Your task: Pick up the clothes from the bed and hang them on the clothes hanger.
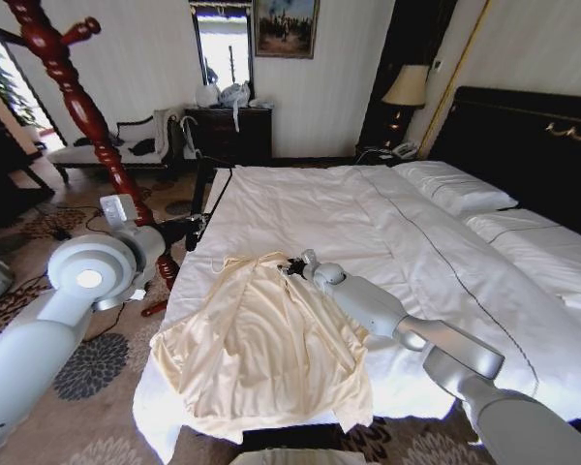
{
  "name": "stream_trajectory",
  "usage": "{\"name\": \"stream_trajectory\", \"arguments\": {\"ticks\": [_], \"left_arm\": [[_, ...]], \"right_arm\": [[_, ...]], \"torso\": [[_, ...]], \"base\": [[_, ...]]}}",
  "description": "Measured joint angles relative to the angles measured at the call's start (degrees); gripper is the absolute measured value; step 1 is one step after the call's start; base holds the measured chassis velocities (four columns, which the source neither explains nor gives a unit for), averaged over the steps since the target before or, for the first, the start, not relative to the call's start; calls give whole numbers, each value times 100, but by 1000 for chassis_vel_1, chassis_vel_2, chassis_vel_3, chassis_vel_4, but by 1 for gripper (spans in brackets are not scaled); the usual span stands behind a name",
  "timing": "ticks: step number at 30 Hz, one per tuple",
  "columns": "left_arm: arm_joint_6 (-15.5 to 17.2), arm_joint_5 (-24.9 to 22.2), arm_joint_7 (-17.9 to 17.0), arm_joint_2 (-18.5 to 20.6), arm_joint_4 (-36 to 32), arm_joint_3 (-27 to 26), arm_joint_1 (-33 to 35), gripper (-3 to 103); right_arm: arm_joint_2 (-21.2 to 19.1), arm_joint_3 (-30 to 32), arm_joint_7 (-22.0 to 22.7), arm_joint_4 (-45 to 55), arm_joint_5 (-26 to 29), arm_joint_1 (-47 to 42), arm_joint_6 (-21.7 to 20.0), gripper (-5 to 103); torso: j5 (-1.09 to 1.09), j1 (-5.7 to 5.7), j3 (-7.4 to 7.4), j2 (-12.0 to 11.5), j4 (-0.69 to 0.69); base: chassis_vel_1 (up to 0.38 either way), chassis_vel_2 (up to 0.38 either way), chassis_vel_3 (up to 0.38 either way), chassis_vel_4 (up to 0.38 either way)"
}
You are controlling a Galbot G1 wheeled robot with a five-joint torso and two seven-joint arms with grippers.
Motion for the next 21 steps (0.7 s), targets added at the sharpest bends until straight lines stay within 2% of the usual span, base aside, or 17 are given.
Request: {"name": "stream_trajectory", "arguments": {"ticks": [1,3,5,7,8,10,12,15,21], "left_arm": [[0,0,0,0,0,0,0,20],[0,0,0,2,11,0,-6,20],[0,-1,0,6,14,0,-5,20],[0,-4,-2,23,40,-1,6,20],[0,-4,-2,23,40,-1,6,20],[0,-7,-2,27,70,-1,24,20],[0,-10,-2,27,74,-1,33,20],[0,-17,9,21,84,-1,150,20],[-4,23,16,2,69,-1,318,20]], "right_arm": [[0,0,0,0,0,0,0,39],[30,19,-52,-54,-29,-2,80,28],[39,22,-75,-70,-35,-2,103,28],[44,27,-157,-77,-69,-2,144,18],[44,27,-157,-77,-69,-2,144,18],[18,73,-168,-39,-92,-10,196,7],[4,94,-144,-12,-92,-15,208,2],[-199,286,108,256,63,-73,245,1],[-568,452,151,568,330,-140,247,1]], "torso": [[0,0,0,0,0],[0,-1,0,0,0],[0,-1,0,0,0],[0,-1,0,0,0],[0,-1,0,0,0],[0,0,0,0,0],[0,0,0,0,0],[1,0,0,0,1],[1,0,0,0,-2]], "base": [[0,0,0,0],[0,0,0,0],[0,0,0,0],[0,0,0,0],[0,0,0,0],[0,0,0,0],[0,0,0,0],[0,0,0,0],[0,0,0,0]]}}
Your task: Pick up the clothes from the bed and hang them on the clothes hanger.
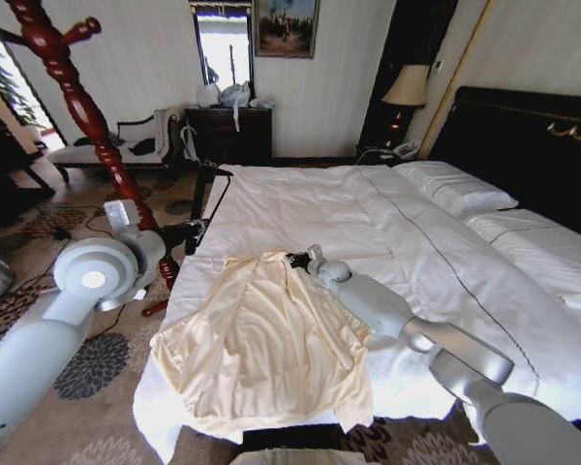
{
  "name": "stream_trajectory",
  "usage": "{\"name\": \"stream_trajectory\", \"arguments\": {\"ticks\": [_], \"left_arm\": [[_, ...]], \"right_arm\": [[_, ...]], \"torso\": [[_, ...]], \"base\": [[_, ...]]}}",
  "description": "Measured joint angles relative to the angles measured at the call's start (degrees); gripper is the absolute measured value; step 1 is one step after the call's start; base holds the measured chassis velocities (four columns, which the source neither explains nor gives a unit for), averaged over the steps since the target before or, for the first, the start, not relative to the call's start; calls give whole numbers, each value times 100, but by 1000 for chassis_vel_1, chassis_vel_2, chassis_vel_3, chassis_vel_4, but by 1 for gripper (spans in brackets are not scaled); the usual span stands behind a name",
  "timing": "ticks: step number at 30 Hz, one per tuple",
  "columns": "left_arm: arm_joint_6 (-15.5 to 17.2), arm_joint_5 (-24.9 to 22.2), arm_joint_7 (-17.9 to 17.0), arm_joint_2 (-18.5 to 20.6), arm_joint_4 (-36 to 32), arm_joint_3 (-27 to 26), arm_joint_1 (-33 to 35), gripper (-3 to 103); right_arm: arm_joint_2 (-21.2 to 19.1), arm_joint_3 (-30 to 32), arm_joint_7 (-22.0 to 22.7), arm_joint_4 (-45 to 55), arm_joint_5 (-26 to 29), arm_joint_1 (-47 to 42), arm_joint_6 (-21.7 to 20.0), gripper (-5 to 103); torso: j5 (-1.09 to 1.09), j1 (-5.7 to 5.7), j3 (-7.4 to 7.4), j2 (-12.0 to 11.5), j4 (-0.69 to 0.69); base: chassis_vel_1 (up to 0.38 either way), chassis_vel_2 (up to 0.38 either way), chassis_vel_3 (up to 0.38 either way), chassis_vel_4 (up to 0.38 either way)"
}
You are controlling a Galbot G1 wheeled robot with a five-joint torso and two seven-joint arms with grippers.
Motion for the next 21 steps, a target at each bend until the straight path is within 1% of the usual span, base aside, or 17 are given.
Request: {"name": "stream_trajectory", "arguments": {"ticks": [2,4,5,7,9,10,12,13,14,16,18,20,21], "left_arm": [[-3,-44,35,6,-72,-2,193,20],[-8,-106,125,23,-192,-24,419,20],[-8,-106,125,23,-192,-24,419,20],[-30,-141,268,32,-372,-77,728,20],[-91,-168,567,7,-704,-188,1340,20],[-91,-168,567,7,-704,-188,1340,20],[-129,-194,669,-23,-863,-227,1653,20],[-145,-230,697,-48,-995,-214,1906,20],[-145,-230,697,-48,-995,-214,1906,20],[-149,-240,710,-65,-1099,-158,2097,20],[-146,-169,766,-151,-1233,37,2389,20],[-143,-133,786,-186,-1247,85,2436,20],[-137,-46,850,-270,-1257,188,2522,20]], "right_arm": [[-182,123,53,232,218,-54,-23,1],[-270,226,101,359,356,-93,-37,1],[-270,226,101,359,356,-93,-37,1],[-329,356,179,451,520,-133,-48,1],[-383,628,405,535,874,-195,-100,1],[-383,628,405,535,874,-195,-100,1],[-422,808,552,579,1150,-226,-116,1],[-465,968,658,634,1408,-252,-125,1],[-465,968,658,634,1408,-252,-125,1],[-502,1083,697,693,1578,-274,-123,1],[-570,1214,680,825,1717,-308,-62,1],[-587,1236,671,869,1744,-319,-44,1],[-619,1271,653,974,1800,-342,-7,1]], "torso": [[0,0,0,0,-1],[0,0,0,0,1],[0,0,0,0,1],[0,0,0,0,1],[0,-1,0,0,3],[0,-1,0,0,3],[1,-1,0,0,2],[0,-1,0,0,2],[0,-1,0,0,2],[1,0,0,0,1],[1,-1,0,0,1],[1,-1,0,0,1],[1,-1,-1,0,1]], "base": [[0,0,0,0],[0,0,0,0],[0,0,0,0],[0,0,0,0],[0,0,0,0],[0,0,0,0],[0,0,0,0],[0,0,0,0],[0,0,0,0],[0,0,0,0],[0,0,0,0],[0,0,0,0],[0,0,0,0]]}}
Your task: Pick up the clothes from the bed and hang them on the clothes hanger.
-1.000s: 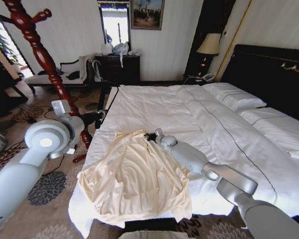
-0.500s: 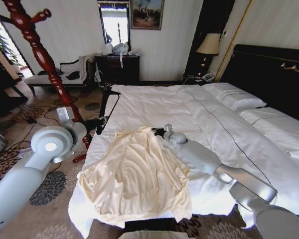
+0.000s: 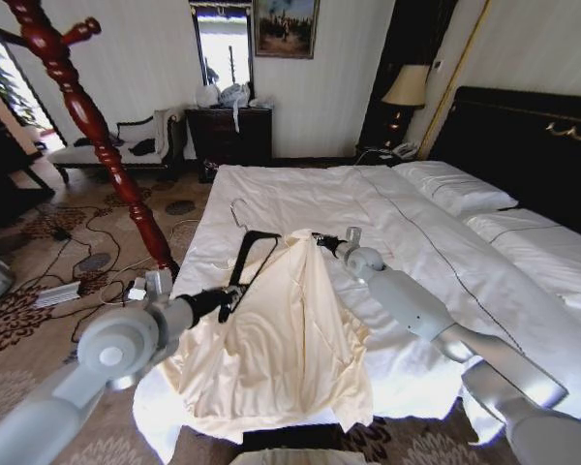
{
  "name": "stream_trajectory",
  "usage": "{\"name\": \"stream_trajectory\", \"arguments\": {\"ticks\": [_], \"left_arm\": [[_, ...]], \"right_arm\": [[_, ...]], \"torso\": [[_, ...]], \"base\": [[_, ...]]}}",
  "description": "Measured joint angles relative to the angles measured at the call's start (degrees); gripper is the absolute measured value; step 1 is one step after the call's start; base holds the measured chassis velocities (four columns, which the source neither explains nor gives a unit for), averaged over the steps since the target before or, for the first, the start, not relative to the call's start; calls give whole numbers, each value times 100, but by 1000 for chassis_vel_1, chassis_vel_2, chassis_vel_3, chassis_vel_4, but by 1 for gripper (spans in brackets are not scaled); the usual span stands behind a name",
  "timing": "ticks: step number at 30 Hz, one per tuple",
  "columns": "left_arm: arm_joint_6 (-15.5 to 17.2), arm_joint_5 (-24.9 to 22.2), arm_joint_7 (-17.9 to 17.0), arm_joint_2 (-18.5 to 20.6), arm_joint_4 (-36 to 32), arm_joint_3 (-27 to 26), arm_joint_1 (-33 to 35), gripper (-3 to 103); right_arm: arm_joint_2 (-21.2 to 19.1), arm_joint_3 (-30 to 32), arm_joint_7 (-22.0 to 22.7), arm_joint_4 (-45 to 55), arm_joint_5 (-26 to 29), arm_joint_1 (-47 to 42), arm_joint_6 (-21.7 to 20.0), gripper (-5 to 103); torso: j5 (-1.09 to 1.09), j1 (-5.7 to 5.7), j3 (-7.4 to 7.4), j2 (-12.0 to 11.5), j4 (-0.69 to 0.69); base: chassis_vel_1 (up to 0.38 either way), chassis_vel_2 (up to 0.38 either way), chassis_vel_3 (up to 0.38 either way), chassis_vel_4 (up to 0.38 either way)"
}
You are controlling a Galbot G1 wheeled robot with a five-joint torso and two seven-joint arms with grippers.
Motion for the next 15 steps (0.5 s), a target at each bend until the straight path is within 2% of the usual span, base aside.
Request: {"name": "stream_trajectory", "arguments": {"ticks": [3,15], "left_arm": [[35,218,200,-355,128,286,98,20],[34,200,625,-1068,493,748,-122,20]], "right_arm": [[-148,88,-45,499,272,-100,145,1],[-345,82,-262,1361,640,-283,642,1]], "torso": [[-2,0,0,0,1],[-1,0,0,0,1]], "base": [[0,0,0,0],[0,0,0,0]]}}
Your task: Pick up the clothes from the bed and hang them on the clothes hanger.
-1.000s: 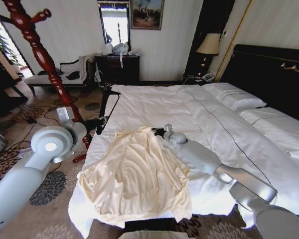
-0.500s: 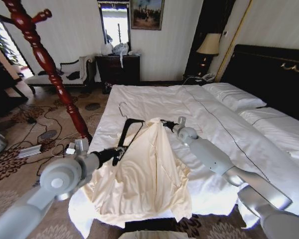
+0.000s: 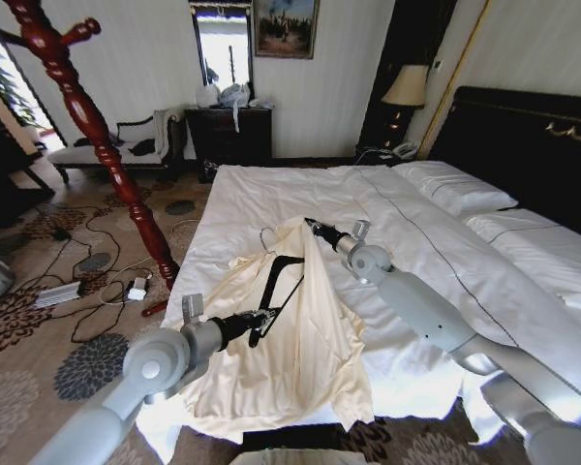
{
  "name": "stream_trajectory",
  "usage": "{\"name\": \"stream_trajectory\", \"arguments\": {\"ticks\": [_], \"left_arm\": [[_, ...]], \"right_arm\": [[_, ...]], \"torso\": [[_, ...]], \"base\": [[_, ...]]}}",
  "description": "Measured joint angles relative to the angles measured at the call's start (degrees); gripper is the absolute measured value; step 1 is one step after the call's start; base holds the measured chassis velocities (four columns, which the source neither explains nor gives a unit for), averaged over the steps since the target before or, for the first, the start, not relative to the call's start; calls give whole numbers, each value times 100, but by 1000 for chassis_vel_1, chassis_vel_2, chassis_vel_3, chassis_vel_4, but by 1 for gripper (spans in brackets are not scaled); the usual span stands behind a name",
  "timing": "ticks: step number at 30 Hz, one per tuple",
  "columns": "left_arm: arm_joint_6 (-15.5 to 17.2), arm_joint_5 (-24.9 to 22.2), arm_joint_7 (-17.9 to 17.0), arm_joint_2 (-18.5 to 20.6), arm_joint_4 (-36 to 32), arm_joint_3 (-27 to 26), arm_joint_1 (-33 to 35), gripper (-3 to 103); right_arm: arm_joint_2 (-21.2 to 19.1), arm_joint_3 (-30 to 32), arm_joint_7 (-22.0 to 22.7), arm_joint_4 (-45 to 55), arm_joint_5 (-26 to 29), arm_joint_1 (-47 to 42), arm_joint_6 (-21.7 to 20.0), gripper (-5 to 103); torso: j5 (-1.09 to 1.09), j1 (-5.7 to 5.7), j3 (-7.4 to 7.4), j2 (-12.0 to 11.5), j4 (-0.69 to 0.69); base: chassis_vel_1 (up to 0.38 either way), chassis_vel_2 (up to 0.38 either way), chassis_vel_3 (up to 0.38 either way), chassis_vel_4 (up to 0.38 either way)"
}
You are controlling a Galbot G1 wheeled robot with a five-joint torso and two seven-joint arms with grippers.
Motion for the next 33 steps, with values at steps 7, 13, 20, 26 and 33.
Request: {"name": "stream_trajectory", "arguments": {"ticks": [7,13,20,26,33], "left_arm": [[-104,168,236,-410,506,-38,-297,20],[-176,197,438,-648,842,-202,-553,20],[-208,353,611,-891,1097,-226,-798,20],[-213,476,686,-823,1048,-225,-870,20],[-254,613,742,-712,1060,-243,-969,20]], "right_arm": [[-132,127,2,766,293,-230,263,1],[-415,317,74,1536,461,-645,415,1],[-836,669,216,2345,379,-1269,341,15],[-986,711,349,2565,89,-1444,157,36],[-1088,753,217,2772,41,-1550,136,61]], "torso": [[-1,1,0,0,0],[0,1,0,0,-1],[0,1,0,0,-1],[0,1,0,0,0],[-1,1,0,0,0]], "base": [[0,0,0,0],[0,0,0,0],[0,0,0,0],[0,0,0,0],[0,0,0,0]]}}
